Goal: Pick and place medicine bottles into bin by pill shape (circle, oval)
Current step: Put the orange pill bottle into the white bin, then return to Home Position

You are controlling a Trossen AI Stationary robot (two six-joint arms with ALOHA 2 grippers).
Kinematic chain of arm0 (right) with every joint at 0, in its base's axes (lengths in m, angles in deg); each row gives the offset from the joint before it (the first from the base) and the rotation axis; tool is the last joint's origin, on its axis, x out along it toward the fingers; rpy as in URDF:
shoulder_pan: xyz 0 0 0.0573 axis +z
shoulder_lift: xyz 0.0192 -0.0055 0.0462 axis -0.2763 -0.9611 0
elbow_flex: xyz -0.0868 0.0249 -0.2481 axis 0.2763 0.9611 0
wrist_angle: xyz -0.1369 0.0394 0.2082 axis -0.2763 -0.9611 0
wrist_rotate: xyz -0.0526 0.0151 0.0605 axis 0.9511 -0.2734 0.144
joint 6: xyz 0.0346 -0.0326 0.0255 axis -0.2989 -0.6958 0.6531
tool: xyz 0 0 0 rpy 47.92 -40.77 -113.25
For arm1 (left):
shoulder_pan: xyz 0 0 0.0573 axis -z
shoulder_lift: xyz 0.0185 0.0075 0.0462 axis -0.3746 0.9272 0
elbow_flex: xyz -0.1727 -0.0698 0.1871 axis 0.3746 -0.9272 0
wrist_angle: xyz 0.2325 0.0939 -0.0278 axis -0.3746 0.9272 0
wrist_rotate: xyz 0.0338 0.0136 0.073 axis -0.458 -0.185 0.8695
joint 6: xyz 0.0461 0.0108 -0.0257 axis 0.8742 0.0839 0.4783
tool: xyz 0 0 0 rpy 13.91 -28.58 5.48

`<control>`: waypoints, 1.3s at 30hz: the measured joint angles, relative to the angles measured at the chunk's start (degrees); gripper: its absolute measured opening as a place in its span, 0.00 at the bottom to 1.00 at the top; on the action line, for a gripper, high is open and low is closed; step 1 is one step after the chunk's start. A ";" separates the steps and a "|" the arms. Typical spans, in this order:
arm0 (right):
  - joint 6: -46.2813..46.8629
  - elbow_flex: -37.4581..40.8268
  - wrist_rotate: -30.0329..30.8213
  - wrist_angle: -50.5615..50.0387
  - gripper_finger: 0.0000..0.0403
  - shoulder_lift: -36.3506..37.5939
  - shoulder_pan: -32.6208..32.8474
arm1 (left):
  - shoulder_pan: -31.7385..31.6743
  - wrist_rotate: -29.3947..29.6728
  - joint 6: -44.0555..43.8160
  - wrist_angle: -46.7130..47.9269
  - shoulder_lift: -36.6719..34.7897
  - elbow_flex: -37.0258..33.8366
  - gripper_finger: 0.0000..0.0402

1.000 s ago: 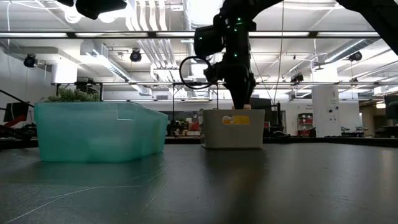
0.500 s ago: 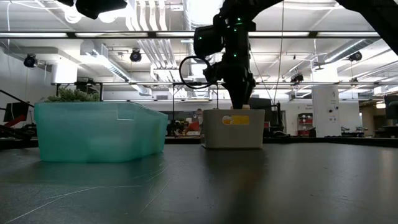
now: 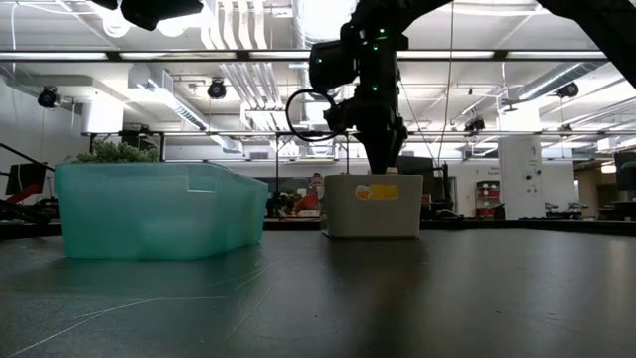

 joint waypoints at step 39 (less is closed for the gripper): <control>-1.11 32.33 8.59 45.58 0.63 31.40 18.39 | -0.02 0.00 -0.24 -2.76 0.00 -1.34 0.59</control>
